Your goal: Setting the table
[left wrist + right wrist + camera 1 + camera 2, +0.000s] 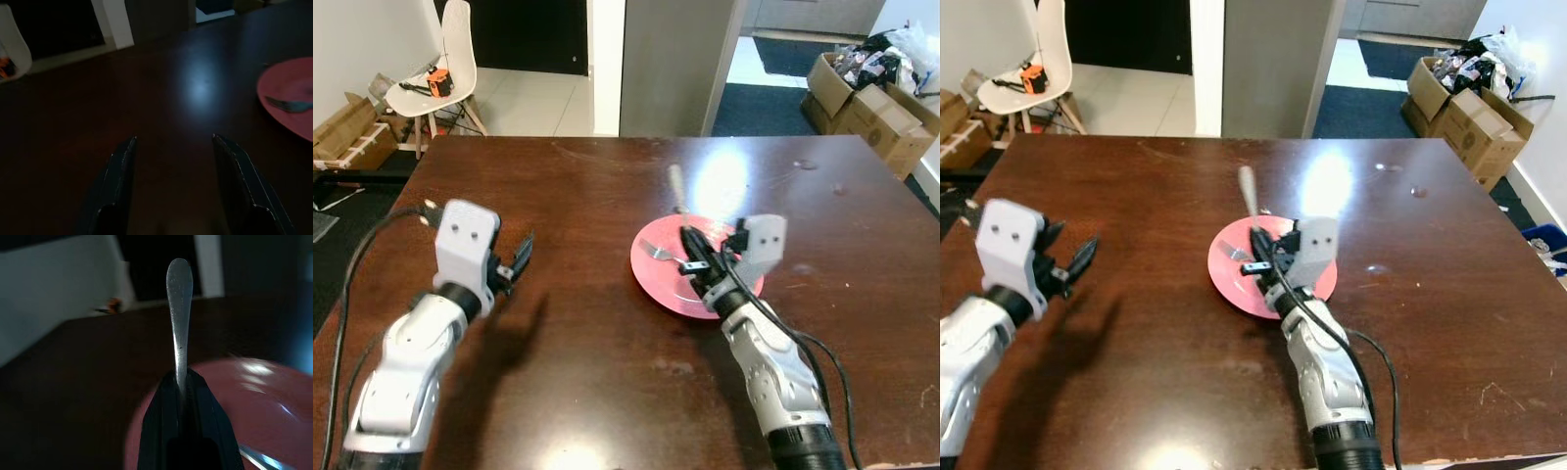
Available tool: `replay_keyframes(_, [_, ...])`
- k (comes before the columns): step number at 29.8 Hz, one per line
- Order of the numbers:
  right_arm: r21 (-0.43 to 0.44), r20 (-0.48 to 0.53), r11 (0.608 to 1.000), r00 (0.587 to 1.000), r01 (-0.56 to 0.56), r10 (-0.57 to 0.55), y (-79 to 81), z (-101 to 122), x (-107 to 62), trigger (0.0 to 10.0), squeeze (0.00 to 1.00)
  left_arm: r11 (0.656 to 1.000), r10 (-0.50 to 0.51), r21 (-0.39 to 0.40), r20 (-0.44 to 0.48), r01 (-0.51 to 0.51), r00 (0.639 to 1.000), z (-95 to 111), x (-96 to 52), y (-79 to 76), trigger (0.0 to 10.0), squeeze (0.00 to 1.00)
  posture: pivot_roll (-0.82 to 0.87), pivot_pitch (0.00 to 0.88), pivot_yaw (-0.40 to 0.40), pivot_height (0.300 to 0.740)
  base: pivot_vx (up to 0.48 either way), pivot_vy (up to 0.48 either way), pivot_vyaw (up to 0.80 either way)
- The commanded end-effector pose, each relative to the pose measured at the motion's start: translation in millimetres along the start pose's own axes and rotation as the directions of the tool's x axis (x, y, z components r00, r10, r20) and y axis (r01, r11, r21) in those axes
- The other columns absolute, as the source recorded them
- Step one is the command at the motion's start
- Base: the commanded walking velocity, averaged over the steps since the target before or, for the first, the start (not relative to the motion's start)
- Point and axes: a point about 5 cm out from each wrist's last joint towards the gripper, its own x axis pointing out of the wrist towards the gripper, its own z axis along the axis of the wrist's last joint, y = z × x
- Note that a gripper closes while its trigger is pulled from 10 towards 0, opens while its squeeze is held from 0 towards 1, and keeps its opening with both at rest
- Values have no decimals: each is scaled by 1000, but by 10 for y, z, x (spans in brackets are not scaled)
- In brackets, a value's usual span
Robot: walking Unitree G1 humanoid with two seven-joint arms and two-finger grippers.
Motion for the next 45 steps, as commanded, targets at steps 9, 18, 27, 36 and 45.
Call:
replay_keyframes(9, [-35, -51, 991, 990, 126, -128, 37, -189, -150, 10000, 0, 998, 28, -57, -58, -31, 998, -179, -77, -210, 10000, 0, 39, 45, 51, 740, 0, 0, 0])
replay_keyframes(18, [-59, -56, 987, 986, 152, -155, -14, -184, -77, 10000, 0, 998, 32, -47, -46, -34, 998, -175, -86, -236, 10000, 0, 43, 34, 44, 740, -315, 0, 0])
replay_keyframes(27, [-69, -75, 986, 985, 151, -156, 5, -228, -77, 10000, 0, 998, 40, -38, -42, -42, 998, -169, -90, -231, 10000, 0, 44, 32, 46, 740, -397, 0, 0])
replay_keyframes(36, [-78, -80, 984, 983, 158, -164, -19, -245, -91, 10000, 0, 998, 40, -39, -38, -41, 998, -157, -88, -232, 10000, 0, 44, 35, 48, 740, -359, 0, 0])
replay_keyframes(45, [-83, -79, 982, 982, 167, -174, -36, -248, -83, 10000, 0, 998, 42, -38, -36, -43, 998, -154, -79, -229, 10000, 0, 44, 36, 50, 740, -343, 0, 0])
